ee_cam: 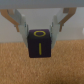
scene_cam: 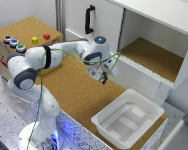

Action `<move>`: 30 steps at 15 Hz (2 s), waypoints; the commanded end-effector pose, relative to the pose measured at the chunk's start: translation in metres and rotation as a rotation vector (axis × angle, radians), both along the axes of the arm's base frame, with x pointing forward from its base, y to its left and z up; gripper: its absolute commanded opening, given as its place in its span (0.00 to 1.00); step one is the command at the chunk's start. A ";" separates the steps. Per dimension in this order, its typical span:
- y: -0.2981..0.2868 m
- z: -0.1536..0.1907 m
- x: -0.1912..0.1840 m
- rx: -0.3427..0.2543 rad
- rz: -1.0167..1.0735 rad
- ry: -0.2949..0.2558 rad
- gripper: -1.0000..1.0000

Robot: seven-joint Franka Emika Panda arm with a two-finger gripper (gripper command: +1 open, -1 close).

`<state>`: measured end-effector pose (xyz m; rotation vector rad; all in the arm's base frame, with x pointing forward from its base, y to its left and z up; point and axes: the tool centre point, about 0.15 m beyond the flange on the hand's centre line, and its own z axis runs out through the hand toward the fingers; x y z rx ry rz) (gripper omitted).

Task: Place the purple object on the table

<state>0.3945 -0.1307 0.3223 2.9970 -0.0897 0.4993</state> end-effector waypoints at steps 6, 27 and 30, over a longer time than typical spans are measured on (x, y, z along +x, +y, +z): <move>0.001 -0.109 0.055 -0.061 0.014 0.084 0.00; 0.004 0.056 -0.031 0.106 0.078 0.192 1.00; 0.004 0.056 -0.031 0.106 0.078 0.192 1.00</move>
